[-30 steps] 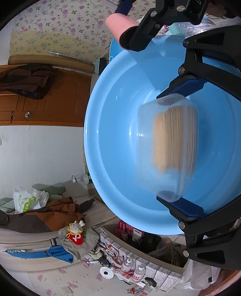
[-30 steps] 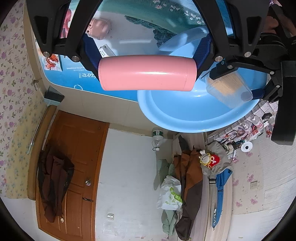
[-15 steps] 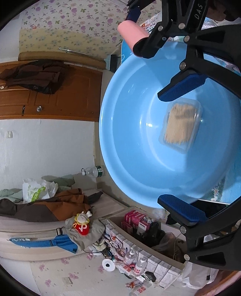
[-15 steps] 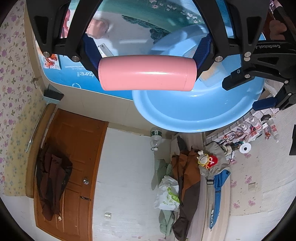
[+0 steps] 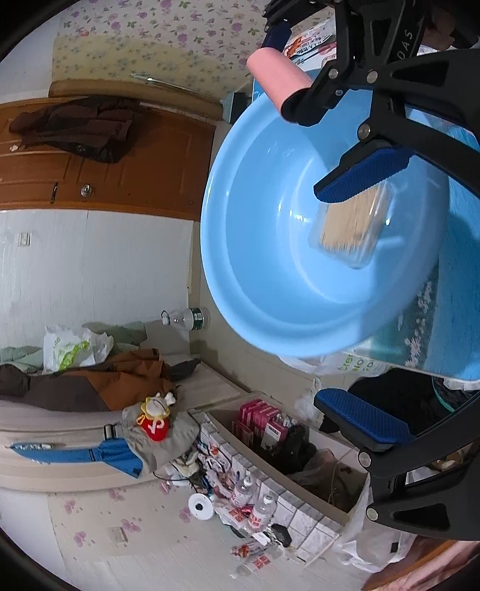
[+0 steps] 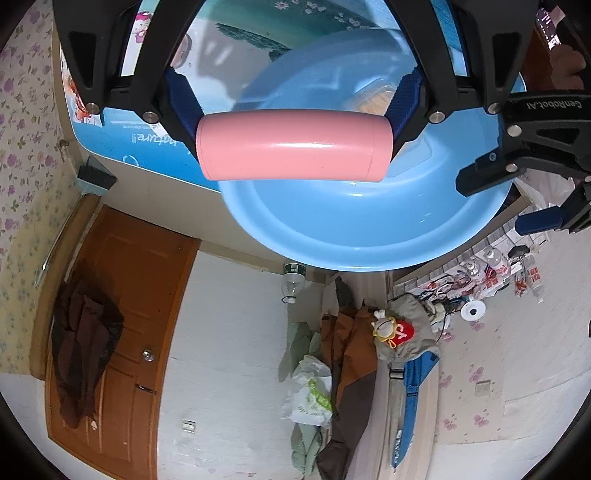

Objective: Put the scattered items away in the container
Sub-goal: 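Open the left gripper to drop the toothpick box into the basin, then lower the pink bottle into the basin and open the right gripper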

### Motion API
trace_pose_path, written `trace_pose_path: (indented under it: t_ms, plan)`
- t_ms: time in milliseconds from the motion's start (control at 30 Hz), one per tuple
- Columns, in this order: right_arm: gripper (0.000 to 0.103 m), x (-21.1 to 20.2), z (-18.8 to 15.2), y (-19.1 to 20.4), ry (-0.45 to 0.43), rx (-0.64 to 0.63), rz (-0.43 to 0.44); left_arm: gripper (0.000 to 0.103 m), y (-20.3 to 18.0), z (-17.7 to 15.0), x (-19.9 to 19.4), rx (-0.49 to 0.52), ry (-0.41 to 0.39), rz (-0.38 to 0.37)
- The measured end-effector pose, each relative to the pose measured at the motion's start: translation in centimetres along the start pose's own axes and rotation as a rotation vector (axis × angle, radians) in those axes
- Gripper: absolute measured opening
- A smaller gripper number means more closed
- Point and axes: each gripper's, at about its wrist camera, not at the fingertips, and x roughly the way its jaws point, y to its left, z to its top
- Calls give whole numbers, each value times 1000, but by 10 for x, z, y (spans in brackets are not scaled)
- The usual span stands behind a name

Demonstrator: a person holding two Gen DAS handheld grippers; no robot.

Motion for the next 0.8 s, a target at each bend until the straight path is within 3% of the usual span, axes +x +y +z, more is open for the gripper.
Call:
trace_pose_path:
  t_ms: [800]
  plan:
    - [91,27,-5,15,105,-47,26,102,14,-2,3,-37,9,-9]
